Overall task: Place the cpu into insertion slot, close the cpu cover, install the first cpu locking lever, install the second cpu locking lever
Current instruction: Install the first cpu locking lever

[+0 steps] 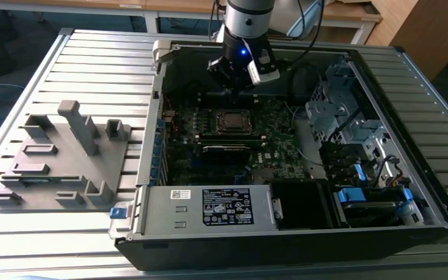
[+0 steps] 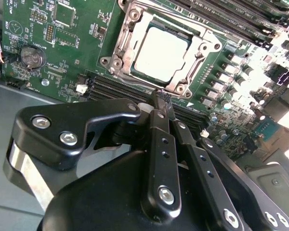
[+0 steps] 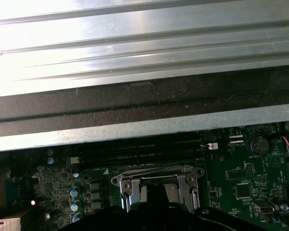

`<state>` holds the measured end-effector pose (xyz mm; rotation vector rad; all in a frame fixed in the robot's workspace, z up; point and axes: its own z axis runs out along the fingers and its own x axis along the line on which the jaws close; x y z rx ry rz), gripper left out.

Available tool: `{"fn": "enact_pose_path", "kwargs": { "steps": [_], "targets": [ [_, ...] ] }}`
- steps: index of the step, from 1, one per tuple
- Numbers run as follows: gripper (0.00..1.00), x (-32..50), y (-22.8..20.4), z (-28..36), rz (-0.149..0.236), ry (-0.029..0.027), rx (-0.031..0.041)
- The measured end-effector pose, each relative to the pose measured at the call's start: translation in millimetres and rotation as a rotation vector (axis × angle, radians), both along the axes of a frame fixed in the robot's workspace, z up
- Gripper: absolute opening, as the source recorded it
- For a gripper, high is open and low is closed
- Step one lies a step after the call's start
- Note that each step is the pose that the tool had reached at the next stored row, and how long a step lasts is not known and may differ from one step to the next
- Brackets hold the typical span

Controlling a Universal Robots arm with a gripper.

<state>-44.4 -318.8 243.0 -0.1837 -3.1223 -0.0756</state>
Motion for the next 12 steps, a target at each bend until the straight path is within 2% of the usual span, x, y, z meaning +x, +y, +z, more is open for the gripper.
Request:
{"fn": "enact_pose_path", "kwargs": {
  "steps": [12],
  "targets": [
    [0.11, 0.0, 0.0, 2.1, 0.000, 0.0002, -0.0003]
  ]
}}
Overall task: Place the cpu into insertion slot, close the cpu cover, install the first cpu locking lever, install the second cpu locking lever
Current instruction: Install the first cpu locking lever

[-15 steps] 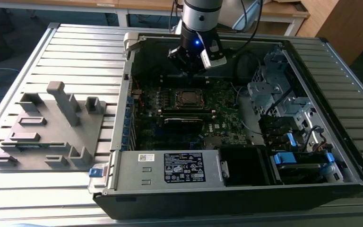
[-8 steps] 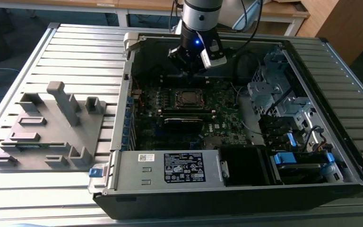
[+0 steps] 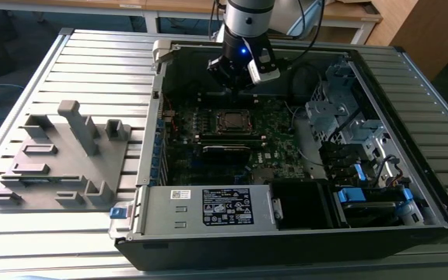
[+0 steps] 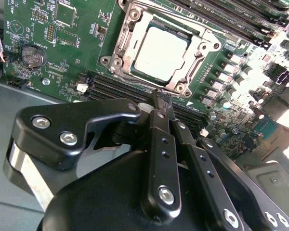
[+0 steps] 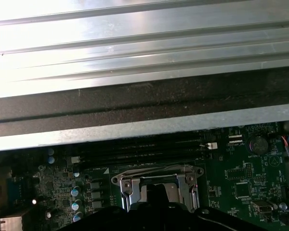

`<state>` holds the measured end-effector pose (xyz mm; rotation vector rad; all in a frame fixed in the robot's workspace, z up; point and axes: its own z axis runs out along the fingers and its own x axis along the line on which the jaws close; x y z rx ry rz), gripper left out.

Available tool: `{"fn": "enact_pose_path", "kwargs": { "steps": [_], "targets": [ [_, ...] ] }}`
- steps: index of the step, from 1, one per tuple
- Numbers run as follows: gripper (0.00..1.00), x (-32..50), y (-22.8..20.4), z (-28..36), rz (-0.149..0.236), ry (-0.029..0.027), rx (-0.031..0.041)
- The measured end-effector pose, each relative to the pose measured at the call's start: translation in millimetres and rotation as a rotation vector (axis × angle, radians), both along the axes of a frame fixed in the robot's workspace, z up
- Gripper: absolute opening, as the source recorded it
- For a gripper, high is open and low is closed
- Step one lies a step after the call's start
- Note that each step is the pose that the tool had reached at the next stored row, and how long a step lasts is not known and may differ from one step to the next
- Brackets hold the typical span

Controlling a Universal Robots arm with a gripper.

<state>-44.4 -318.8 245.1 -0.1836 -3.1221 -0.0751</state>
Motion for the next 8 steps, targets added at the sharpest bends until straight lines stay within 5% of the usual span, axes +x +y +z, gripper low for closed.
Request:
{"fn": "enact_pose_path", "kwargs": {
  "steps": [8],
  "targets": [
    [0.11, 0.0, 0.0, 5.1, 0.000, 0.0001, -0.0001]
  ]
}}
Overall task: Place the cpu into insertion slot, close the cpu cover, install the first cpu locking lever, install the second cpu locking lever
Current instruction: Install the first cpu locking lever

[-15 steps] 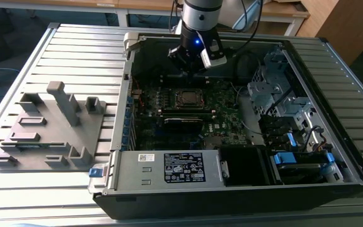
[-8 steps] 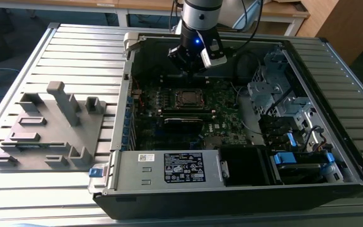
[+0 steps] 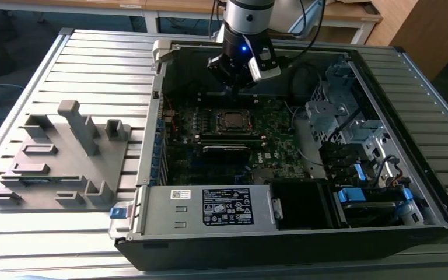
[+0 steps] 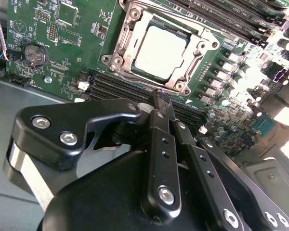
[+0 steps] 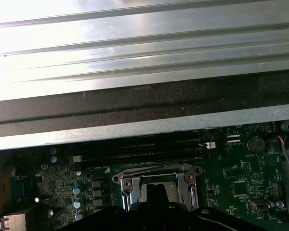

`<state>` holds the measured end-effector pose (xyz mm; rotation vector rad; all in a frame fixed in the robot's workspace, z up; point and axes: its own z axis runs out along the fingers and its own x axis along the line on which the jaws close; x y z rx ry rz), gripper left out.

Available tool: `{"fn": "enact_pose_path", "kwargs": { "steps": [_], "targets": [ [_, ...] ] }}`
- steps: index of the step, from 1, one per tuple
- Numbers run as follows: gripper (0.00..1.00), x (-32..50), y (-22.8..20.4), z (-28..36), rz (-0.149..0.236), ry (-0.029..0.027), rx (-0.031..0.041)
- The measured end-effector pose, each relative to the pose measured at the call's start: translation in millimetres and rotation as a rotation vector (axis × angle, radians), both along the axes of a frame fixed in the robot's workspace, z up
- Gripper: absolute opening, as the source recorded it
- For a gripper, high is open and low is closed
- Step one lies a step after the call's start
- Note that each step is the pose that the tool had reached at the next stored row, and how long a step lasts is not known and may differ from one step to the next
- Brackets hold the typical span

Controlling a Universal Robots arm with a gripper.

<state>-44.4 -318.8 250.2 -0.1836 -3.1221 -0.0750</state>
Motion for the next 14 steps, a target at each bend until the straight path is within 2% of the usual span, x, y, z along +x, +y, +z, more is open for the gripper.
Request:
{"fn": "enact_pose_path", "kwargs": {
  "steps": [7, 11, 14],
  "targets": [
    [0.11, 0.0, -0.6, 0.5, 0.000, 0.0001, -0.0002],
    [0.11, 0.0, -3.7, 0.4, 0.000, 0.0000, 0.0000],
    [0.11, 0.0, -7.5, 0.2, 0.000, 0.0000, 0.0000]
  ]
}}
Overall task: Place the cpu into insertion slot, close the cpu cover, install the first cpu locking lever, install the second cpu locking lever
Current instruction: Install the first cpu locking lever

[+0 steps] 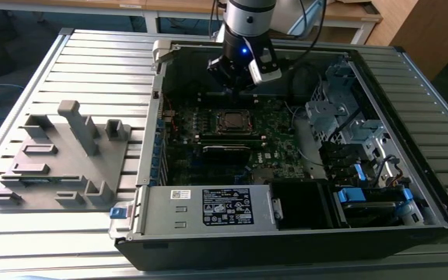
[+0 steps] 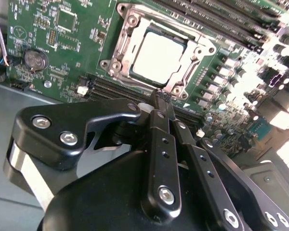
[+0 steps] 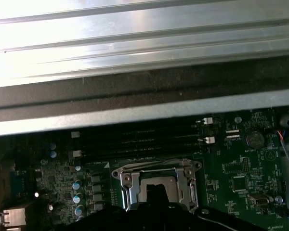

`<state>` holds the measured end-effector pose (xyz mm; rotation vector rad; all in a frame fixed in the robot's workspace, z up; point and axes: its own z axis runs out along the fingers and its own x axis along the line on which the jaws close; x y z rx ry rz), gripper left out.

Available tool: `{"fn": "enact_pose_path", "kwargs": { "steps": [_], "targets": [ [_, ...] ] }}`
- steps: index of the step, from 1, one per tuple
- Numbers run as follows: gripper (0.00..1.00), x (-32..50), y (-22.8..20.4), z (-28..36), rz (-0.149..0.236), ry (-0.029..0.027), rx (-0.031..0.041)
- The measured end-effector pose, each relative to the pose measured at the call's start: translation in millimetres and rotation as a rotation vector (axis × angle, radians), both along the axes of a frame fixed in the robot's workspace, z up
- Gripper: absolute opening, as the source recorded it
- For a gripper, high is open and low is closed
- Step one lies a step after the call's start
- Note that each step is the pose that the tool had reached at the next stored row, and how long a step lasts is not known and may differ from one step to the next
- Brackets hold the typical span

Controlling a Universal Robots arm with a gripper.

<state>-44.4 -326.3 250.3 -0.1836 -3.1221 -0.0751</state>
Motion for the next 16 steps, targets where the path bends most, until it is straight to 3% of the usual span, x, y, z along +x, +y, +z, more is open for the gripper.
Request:
{"fn": "enact_pose_path", "kwargs": {
  "steps": [2, 9, 13, 16],
  "targets": [
    [0.11, 0.0, -3.1, -0.5, 0.000, -0.0010, 0.0000],
    [0.11, 0.0, -11.0, -4.7, 0.000, -0.0177, 0.0001],
    [0.11, 0.0, -11.4, -8.8, 0.000, -0.0184, -0.0006],
    [0.11, 0.0, -11.4, -11.5, 0.000, -0.0184, -0.0102]
  ]
}}
